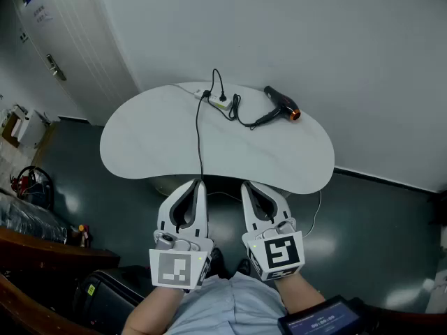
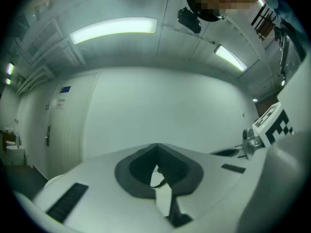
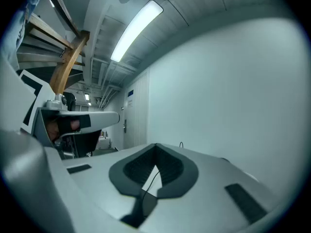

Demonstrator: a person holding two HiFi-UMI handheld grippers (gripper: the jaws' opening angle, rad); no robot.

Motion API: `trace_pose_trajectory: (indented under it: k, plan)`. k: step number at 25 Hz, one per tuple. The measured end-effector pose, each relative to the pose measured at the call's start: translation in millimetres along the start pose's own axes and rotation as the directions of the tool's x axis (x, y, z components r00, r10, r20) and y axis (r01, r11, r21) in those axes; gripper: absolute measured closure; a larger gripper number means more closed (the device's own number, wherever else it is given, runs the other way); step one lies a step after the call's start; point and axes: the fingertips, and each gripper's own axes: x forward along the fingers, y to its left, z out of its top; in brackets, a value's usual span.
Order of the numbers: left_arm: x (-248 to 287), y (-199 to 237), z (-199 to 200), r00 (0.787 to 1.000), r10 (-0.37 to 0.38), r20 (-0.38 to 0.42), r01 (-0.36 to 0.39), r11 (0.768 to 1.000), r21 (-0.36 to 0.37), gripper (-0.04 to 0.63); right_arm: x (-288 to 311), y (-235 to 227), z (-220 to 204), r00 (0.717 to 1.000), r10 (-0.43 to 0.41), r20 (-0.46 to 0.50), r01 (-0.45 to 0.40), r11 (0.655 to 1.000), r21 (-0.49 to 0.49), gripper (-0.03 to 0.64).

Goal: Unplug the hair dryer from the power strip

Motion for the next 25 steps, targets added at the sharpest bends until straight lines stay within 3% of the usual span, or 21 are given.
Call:
trace_pose_trajectory:
  k: [5,10,17,22,25]
  plan:
    - [4.6,-4.7,0.5,1.0,0.0,-0.002,0.0,1.0,0.004,0.597,0.6,-6.1,1.7,1.0,0.007,0.006,-0.007,1.0,-0.008,0.617]
    - [7.6,-7.8,-1.6,1.0,0.015,-0.008,-0.015,1.0,0.004,0.597,-1.4,-14.4,2.6,0.999,0.026,0.031,-0.028,0.999,0.046,0.615]
    - [13.1,-10.3,-17.5,0.999,0.025,-0.042,-0.026,0.999,-0.022,0.597,2.9,-25.9,-15.6,0.999,0.035,-0.026,-0.033,0.998,0.059,0.615]
    - [44.3,-0.7,-28.3,0.999,0.019,-0.044,-0.02,0.999,-0.028,0.597,32.0,-43.1,-23.0,0.998,0.034,-0.044,-0.031,0.997,0.071,0.615]
    - [67.5,15.4,-36.8,0.998,0.027,-0.052,-0.03,0.997,-0.067,0.597,61.0,-51.4,-26.4,0.998,0.035,-0.055,-0.031,0.997,0.074,0.615]
